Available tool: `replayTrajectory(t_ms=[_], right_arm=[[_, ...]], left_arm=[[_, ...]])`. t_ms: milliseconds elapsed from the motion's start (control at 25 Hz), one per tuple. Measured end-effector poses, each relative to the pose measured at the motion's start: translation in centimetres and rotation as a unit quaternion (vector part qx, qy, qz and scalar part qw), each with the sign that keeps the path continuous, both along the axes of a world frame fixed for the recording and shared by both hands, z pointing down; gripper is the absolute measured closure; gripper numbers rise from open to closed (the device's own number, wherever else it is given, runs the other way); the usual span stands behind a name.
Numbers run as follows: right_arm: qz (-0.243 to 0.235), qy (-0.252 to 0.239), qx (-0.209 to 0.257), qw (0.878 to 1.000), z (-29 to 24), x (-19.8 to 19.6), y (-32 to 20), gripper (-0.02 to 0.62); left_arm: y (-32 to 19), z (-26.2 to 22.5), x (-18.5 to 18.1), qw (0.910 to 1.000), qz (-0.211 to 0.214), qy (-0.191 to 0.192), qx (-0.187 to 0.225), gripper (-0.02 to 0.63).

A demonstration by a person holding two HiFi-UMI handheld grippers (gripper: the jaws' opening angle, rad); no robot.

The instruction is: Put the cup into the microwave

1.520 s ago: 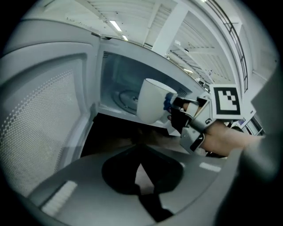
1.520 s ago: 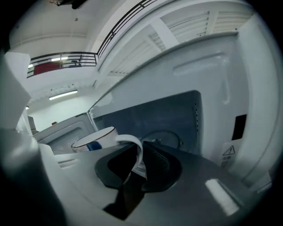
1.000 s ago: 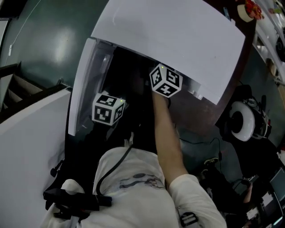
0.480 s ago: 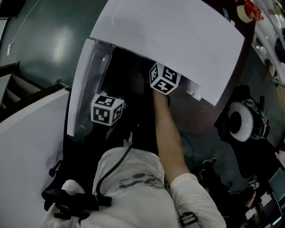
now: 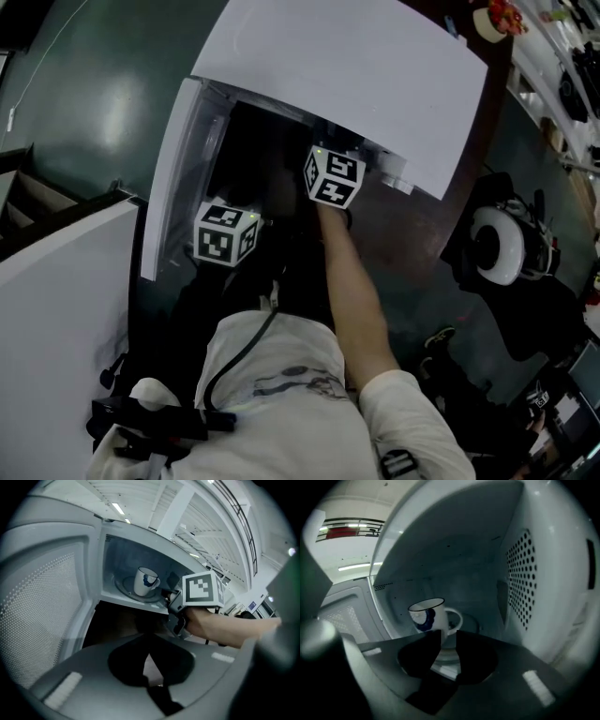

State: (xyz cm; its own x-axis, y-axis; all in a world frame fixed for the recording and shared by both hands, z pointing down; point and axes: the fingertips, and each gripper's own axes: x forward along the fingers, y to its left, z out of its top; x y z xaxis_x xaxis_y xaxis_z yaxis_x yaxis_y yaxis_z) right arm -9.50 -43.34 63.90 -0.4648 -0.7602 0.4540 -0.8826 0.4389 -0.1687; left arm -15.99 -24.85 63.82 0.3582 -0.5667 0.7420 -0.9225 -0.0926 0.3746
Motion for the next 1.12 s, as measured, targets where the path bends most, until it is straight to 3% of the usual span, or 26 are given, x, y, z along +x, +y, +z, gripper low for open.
replayTrajectory(t_ms=[200, 400, 640, 800, 960, 1120], right_arm=[[-0.027, 0.01, 0.002, 1.0, -1.7, 0.9, 5.3, 0.53], [-0.025, 0.0, 0.001, 1.0, -4.7, 3.5, 11.8, 0.594], [-0.02, -0.021, 0.012, 1.0, -8.7, 8.1, 18.7, 0.594], [-0.03, -0.038, 0.021, 0.999, -10.4, 11.1, 23.0, 0.594], [-0.014, -0.056, 0.015, 0.998, -11.8, 14.6, 27.7, 0.594], [-0.006, -0.072, 0.023, 0.997, -14.0, 17.8, 33.1, 0.594]], left_arm=[[0.8, -0.9, 0.5, 0.9996, 0.002, -0.009, 0.027, 0.607], [1.0, -3.6, 2.4, 0.9953, 0.007, -0.032, 0.091, 0.607], [2.6, -7.5, 8.2, 0.9882, 0.042, 0.032, 0.144, 0.607], [6.3, -9.6, 11.8, 0.9826, 0.071, 0.014, 0.171, 0.607], [10.6, -10.9, 14.8, 0.9763, 0.077, -0.029, 0.2, 0.607], [14.9, -12.5, 18.1, 0.9719, 0.072, -0.028, 0.222, 0.607]])
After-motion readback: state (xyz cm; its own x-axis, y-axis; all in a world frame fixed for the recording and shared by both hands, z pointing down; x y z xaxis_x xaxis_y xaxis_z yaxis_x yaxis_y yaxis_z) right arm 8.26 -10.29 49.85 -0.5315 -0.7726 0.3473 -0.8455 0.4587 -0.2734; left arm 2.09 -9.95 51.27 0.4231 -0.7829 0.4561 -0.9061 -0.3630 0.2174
